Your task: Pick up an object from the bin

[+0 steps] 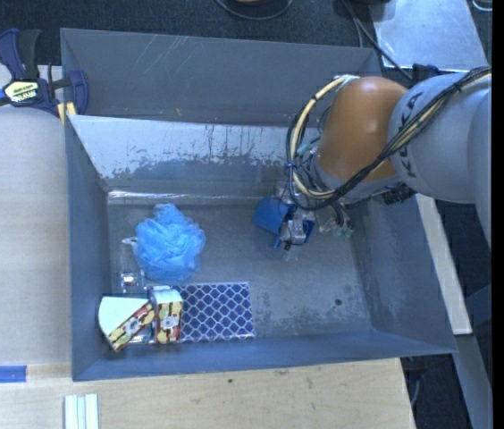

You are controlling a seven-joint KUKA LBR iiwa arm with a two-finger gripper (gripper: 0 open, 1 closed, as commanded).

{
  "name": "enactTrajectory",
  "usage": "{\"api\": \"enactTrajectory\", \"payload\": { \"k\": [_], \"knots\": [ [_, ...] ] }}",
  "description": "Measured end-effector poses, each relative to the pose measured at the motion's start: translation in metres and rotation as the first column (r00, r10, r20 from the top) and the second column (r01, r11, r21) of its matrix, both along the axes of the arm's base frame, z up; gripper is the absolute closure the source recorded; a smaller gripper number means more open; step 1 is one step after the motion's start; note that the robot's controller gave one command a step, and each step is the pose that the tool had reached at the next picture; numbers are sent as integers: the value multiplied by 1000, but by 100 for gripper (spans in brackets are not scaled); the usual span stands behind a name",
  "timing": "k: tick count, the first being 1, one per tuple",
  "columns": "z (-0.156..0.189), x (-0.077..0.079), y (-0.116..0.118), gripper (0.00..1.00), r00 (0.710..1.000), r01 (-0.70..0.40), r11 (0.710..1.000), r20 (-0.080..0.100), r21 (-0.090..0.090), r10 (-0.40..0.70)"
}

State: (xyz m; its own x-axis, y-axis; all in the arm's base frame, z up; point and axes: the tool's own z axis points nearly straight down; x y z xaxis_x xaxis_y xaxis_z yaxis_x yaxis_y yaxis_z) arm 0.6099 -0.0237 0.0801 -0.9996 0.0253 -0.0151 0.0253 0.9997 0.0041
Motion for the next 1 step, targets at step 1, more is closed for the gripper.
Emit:
{"api": "enactTrajectory", "payload": {
  "k": [1],
  "knots": [
    [0, 8, 4, 100, 1000, -6, 1000, 13, -1, 6]
  ]
}}
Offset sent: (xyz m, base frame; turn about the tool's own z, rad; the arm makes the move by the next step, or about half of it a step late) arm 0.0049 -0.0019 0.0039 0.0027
